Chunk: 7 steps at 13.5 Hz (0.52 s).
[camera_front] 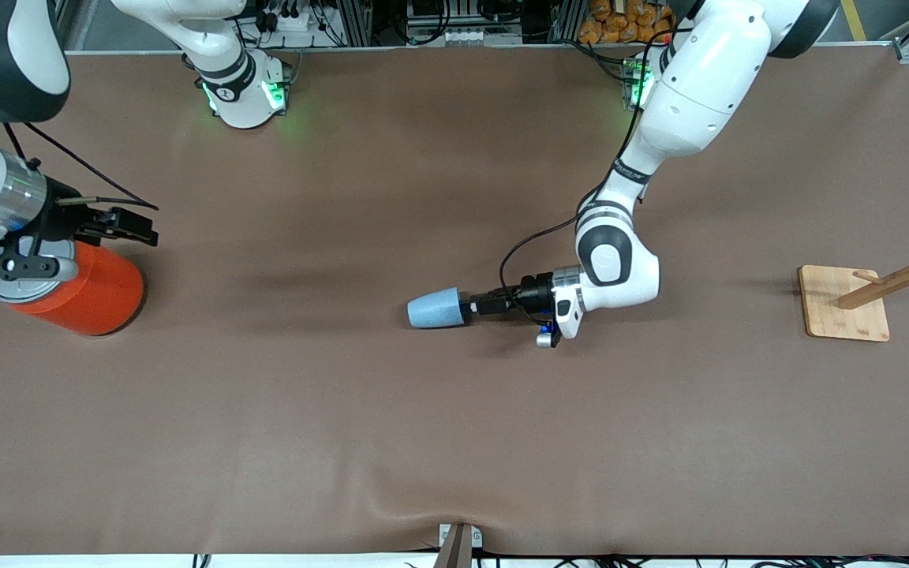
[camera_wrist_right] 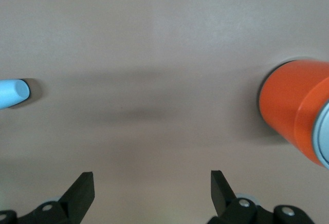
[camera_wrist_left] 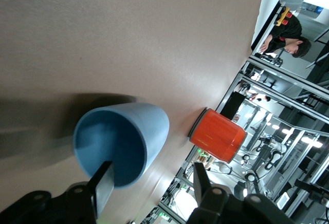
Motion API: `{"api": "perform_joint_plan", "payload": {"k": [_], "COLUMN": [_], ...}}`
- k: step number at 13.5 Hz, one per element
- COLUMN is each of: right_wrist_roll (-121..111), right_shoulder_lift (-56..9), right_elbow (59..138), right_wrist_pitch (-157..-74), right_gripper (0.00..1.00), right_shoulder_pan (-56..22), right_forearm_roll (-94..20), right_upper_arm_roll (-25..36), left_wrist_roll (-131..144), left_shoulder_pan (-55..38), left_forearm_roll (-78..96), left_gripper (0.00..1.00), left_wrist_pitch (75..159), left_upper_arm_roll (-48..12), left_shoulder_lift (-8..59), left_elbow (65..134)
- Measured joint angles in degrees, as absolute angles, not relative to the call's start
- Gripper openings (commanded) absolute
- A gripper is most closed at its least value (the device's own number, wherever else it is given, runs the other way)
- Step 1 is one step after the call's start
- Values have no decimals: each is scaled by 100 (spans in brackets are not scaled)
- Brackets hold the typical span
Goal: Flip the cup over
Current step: 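Close the left gripper on the lying cup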
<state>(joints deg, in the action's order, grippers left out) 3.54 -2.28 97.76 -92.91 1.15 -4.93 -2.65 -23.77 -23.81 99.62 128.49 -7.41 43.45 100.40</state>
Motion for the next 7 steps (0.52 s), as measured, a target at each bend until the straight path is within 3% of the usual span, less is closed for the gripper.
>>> {"api": "perform_joint_plan", "payload": {"k": [3,5,7], "right_wrist_roll": [368,367,368], "right_shoulder_lift": [25,104,117], "right_elbow": [9452,9115,8872], "right_wrist_pitch": [-8725,-8352,-8145], "right_gripper": [100,100,100], "right_shoulder_pan": [115,116,116], "right_forearm_roll": [-448,-447,-446], "right_upper_arm_roll": [19,179,248], "left_wrist_roll": [-2415,-2420,-2421], "left_shoulder_pan": [-2489,-2558,-2576], "left_forearm_roll": [10117,10135,10150], "left_gripper": [37,0,0], "left_wrist_pitch": [12895,12951,12968], "left_upper_arm_roll": [-740,-739,-735], "left_shoulder_lift": [4635,4772,4795], "left_elbow": [9786,9674,9567]}}
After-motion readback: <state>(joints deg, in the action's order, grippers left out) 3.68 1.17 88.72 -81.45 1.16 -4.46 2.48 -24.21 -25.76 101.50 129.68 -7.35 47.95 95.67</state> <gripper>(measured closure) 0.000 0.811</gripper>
